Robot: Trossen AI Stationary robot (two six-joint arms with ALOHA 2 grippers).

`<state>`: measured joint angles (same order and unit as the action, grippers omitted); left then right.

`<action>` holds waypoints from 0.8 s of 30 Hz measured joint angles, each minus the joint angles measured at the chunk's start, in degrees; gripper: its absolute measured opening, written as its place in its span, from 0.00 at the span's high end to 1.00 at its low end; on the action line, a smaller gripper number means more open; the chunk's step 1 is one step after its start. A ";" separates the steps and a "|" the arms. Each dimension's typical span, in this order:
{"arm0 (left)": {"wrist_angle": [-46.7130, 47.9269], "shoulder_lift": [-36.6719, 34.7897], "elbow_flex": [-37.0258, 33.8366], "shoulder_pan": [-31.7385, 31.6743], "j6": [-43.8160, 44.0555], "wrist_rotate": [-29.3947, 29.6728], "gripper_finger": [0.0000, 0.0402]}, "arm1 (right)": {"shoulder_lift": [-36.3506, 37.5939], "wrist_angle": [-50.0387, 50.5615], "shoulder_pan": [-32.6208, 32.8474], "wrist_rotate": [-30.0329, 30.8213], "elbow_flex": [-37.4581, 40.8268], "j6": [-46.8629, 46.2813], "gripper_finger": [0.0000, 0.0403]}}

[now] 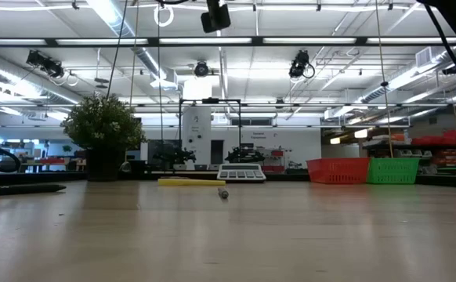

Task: Sort crayons/erasers/pens/pencils in bins
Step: Put the yellow pencil into the yellow bin

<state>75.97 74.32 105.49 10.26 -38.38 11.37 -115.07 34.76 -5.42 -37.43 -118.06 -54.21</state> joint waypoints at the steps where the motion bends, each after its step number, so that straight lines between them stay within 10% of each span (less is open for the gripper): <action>1: 0.85 0.81 0.00 0.34 -0.25 0.15 0.56 | 0.00 -0.96 -0.22 -0.89 0.00 -0.60 0.86; 24: 4.11 5.20 0.07 0.81 3.21 6.50 0.68 | -0.07 -3.94 0.18 -0.76 0.00 -0.72 0.86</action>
<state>80.08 79.51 105.56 11.07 -35.17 17.88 -115.13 30.82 -5.24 -38.20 -118.06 -54.94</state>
